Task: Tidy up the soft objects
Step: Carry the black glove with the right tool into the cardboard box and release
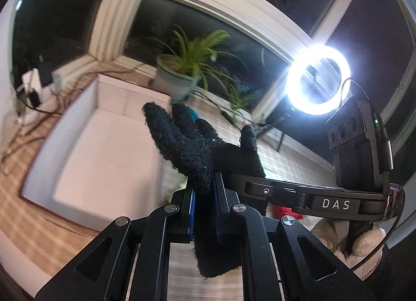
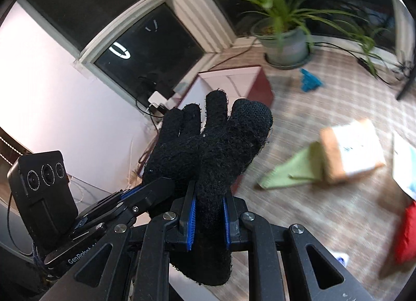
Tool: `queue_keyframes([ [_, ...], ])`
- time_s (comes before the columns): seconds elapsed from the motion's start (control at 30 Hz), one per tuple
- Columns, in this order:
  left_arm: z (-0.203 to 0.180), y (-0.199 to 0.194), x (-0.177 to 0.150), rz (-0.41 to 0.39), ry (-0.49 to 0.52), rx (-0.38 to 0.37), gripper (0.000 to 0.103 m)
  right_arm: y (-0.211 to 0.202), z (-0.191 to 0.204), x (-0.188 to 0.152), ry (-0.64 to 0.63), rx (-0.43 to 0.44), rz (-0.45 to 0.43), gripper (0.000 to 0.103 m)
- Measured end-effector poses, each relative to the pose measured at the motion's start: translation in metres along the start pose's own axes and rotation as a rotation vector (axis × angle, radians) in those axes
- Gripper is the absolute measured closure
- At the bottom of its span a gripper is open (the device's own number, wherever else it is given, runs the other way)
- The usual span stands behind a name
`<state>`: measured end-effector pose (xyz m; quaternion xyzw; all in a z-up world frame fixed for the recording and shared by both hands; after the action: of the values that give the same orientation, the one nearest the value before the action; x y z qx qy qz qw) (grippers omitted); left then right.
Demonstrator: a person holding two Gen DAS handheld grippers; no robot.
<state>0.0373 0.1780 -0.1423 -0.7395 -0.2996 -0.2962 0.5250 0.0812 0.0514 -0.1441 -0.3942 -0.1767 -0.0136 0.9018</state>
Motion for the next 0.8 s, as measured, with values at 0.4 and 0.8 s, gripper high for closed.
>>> queue_keyframes([
  [0.4, 0.08, 0.005, 0.005, 0.03, -0.026, 0.11, 0.093, 0.085, 0.061, 0.025, -0.055, -0.001, 0.035, 0.088],
  [0.8, 0.11, 0.017, -0.003, 0.071, -0.043, 0.127, 0.093, 0.131, 0.067, 0.03, -0.046, -0.043, 0.067, 0.088],
])
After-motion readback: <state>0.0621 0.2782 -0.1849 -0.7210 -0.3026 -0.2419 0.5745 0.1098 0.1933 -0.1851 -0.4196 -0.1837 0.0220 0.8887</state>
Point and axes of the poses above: each gripper's, at about its wrist camera, not at the fingertips, and y roughly the way its jaws point, z to its left, x to its top, the point moved 6 cm from there along y, roughly the way its jaws point, and after that the axes turned 14 degrees about y, right-handed, at the moved point
